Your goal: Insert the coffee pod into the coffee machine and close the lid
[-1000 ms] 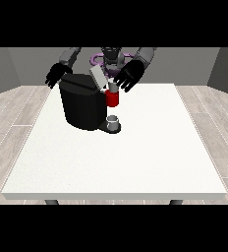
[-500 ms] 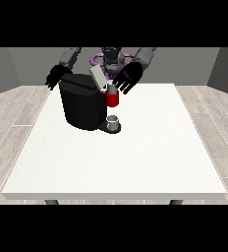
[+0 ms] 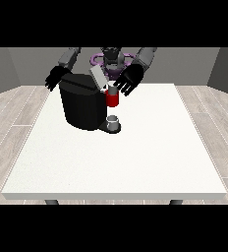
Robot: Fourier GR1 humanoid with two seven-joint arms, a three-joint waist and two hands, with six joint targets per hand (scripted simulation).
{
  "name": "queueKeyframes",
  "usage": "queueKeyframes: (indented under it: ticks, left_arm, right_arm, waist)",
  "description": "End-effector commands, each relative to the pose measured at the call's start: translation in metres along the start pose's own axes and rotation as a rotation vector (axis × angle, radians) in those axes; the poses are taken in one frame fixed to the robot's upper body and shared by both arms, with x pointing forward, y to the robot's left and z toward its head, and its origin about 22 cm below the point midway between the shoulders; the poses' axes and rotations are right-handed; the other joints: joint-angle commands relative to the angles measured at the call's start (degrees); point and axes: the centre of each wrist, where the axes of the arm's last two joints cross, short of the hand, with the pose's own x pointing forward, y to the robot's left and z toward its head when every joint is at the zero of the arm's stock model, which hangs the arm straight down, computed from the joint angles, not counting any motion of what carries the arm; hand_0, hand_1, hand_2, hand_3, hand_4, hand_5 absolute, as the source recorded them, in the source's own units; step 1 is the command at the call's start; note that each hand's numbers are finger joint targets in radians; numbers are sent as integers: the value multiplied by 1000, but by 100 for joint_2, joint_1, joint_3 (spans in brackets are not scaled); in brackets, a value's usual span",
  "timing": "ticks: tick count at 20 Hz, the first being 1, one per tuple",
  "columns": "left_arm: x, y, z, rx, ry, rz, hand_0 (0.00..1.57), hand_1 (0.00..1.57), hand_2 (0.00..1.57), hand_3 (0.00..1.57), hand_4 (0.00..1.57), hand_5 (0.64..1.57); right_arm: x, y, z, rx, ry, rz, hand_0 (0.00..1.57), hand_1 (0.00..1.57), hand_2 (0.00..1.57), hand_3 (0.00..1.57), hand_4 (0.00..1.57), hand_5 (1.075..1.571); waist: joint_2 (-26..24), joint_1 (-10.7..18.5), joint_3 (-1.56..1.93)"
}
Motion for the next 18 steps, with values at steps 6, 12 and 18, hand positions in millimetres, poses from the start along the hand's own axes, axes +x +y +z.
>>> queueKeyframes:
  ticks: [6,12,18]
  left_arm:
    - [8,-12,-3,-35,10,-25,1129,1129,1167,1028,443,1571]
    - [0,3,0,-19,5,-42,1056,1056,1108,937,393,1571]
    - [-9,13,3,8,-24,-61,1064,1064,1117,952,360,1571]
  right_arm:
    - [-3,-11,-2,-6,-3,-7,0,0,0,0,418,1571]
    - [-11,-19,3,-17,-12,-6,0,0,0,0,401,1571]
    - [18,5,-9,-7,-37,-20,0,0,0,0,477,1571]
  waist:
    - [13,-10,-7]
    - [39,42,-7]
    - [151,1,-10]
